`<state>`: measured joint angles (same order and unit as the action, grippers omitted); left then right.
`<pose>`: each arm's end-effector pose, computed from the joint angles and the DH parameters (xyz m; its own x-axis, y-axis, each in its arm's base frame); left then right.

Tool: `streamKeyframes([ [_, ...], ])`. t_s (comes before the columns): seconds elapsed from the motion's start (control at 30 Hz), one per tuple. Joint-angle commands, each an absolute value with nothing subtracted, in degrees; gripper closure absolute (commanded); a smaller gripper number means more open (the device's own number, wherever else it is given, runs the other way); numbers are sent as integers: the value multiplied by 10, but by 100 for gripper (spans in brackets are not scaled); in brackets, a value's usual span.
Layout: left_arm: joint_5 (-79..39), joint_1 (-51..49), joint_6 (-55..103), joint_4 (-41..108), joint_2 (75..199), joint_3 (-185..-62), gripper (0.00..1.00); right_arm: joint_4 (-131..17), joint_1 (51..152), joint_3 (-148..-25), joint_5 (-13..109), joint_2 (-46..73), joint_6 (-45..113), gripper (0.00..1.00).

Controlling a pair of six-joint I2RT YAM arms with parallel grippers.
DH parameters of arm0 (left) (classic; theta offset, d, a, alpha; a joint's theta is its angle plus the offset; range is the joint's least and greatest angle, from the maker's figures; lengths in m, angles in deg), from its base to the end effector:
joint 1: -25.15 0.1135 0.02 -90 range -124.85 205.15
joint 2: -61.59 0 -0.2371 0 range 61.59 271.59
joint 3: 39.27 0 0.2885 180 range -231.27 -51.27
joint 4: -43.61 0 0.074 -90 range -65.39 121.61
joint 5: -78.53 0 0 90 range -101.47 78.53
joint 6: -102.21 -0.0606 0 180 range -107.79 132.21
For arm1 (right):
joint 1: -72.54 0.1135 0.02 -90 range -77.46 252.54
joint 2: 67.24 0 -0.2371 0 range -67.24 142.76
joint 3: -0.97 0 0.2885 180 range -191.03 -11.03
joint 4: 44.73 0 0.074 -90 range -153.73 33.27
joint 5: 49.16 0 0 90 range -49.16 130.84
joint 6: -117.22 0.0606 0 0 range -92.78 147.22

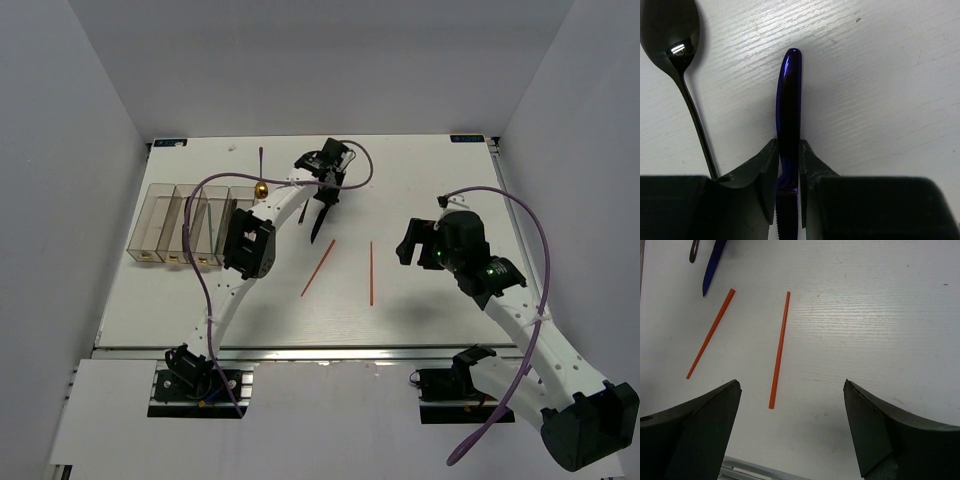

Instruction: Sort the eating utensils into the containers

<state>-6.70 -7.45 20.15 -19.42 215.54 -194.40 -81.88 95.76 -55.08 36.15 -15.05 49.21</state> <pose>0.4954 -0.3109 0.1051 -0.8053 0.3516 -0.4774 0.3964 0.9180 0.0074 0.2545 0.1038 0.2465 -0.5913 0.1524 -0.7919 -0.1172 0.9553 0.2714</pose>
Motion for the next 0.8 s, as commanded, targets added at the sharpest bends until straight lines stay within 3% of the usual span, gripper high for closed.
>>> streamKeyframes([
  [0.0,-72,-93,224,-296,2286,-1887,85,-798,955,-547,364,-162,483,12],
  [0.1,-47,-101,228,-288,2278,-1872,100,-795,955,-546,367,-162,482,12],
  [0.23,-50,-102,229,-283,2266,-1854,100,-795,955,-550,370,-160,481,12],
  [0.53,-37,-102,243,-141,2097,-1741,100,-792,955,-549,370,-160,480,12],
  [0.77,-15,-102,236,-166,2070,-1792,100,-792,956,-550,368,-160,480,12],
])
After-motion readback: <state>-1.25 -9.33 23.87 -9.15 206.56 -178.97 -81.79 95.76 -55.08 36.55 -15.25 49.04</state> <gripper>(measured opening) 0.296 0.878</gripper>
